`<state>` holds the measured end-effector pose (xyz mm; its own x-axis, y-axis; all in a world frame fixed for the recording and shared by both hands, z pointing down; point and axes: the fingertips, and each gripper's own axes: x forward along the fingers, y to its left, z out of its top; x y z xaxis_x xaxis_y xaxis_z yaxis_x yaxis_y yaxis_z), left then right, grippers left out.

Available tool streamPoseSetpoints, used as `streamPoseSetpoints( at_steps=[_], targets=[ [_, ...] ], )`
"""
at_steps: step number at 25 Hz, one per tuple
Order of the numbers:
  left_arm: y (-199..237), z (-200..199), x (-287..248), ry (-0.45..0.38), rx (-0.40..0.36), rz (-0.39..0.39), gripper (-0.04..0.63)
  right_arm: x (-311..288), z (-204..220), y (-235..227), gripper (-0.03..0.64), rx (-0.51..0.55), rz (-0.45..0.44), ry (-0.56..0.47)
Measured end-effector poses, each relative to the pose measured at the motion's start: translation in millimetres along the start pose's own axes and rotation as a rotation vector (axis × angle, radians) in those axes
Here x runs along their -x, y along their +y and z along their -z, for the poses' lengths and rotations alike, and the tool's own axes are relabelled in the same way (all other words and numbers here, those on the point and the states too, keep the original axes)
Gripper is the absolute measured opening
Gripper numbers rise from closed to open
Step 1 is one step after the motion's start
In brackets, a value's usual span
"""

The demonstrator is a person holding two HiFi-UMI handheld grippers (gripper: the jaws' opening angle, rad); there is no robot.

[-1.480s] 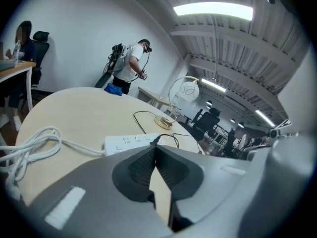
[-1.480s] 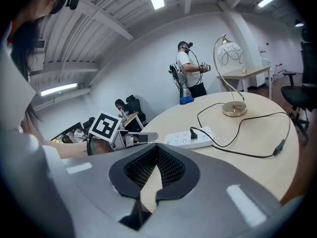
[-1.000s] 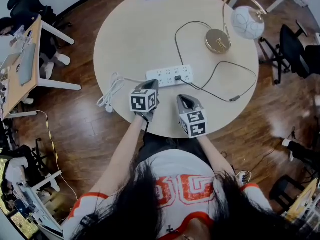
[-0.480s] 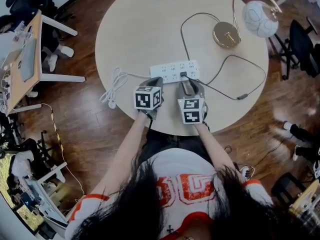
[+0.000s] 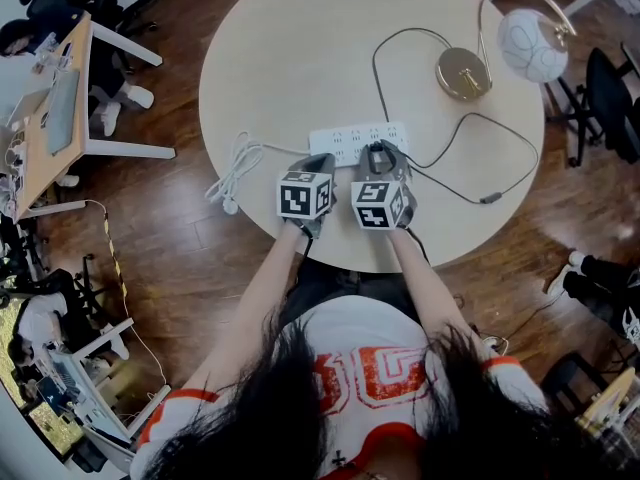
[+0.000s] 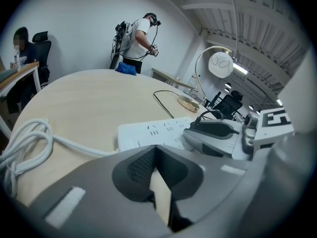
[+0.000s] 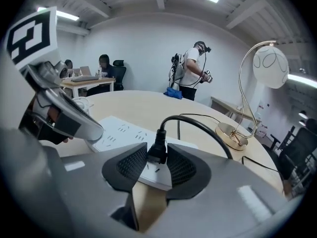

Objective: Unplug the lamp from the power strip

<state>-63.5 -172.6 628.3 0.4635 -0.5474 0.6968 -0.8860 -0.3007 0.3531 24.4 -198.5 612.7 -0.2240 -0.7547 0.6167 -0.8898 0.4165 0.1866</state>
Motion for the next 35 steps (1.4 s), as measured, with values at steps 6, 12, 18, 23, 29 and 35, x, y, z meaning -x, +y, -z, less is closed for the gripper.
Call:
streamPoseSetpoints(
  at_steps=[6, 12, 18, 23, 29, 35],
  targets=[
    [2, 0, 0, -0.003, 0.012, 0.007, 0.0, 1, -1, 0, 0.123, -0.052, -0.052, -0.011],
    [0, 2, 0, 0.005, 0.012, 0.008, 0.0, 7, 2, -1, 0.123, -0.106, -0.095, -0.033],
    [-5, 1, -1, 0.009, -0.025, -0.001, 0.0, 14, 1, -6, 0.123, -0.115, -0.094, -0.073],
    [-6, 2, 2, 0.024, -0.045, -0.013, 0.0, 19, 0, -4, 0.124, -0.139, -0.111, -0.071],
    [-8, 3, -4, 0.08, -0.086, -0.043, 0.0, 40, -27, -1, 0.121, -0.086, -0.136, -0.204],
    [-5, 2, -6, 0.064, -0.057, -0.036, 0.0, 54, -66, 5, 0.124, -0.047, -0.177, -0.259]
  ],
)
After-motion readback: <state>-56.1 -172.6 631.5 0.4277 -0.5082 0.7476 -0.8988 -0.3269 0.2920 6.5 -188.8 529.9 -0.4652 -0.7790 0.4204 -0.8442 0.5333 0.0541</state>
